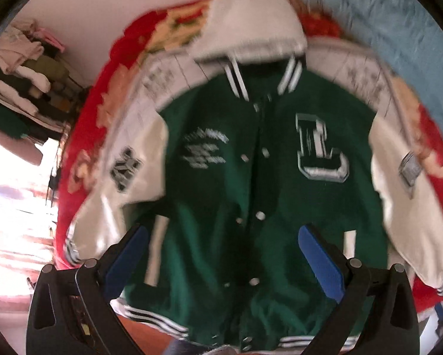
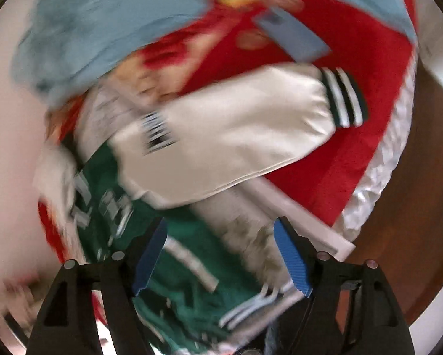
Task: Fold large clothes
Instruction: 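Grasp the cuff of the cream sleeve with the right gripper, then fold the held sleeve across the jacket body with the right gripper, then grasp the striped cuff of the other sleeve with the left gripper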
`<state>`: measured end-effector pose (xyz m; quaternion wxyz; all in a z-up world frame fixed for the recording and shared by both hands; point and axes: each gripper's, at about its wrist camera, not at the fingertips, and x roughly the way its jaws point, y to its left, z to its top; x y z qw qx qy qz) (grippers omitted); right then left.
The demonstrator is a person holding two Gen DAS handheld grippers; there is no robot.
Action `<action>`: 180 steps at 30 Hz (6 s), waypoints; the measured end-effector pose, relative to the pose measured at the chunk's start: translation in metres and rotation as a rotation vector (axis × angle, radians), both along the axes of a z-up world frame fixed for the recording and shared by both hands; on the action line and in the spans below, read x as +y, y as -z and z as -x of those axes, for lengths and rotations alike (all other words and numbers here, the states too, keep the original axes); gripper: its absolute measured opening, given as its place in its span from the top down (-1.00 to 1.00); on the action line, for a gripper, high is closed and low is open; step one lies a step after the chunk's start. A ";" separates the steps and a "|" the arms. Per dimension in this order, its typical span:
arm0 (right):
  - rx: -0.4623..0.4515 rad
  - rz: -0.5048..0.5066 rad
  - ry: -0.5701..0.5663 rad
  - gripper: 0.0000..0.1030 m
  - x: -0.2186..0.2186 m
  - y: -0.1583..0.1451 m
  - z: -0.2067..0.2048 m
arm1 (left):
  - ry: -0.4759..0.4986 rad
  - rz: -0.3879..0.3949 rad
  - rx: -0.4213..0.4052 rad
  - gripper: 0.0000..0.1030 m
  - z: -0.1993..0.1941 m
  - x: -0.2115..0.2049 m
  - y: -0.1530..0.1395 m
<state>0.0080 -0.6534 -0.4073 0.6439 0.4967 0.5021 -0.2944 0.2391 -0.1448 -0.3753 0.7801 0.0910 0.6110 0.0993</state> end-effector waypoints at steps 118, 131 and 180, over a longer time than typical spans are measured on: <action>0.132 -0.132 -0.504 0.65 0.098 0.133 -0.249 | 0.207 -0.108 0.046 -1.00 -0.189 -0.074 0.143; 0.265 0.174 -0.817 -0.02 0.178 0.058 -0.274 | -0.101 0.064 0.048 -1.00 -0.137 0.041 0.114; 0.292 0.591 -1.195 -0.37 0.519 0.087 -0.323 | -0.820 -0.039 -0.511 0.73 -0.001 0.523 0.012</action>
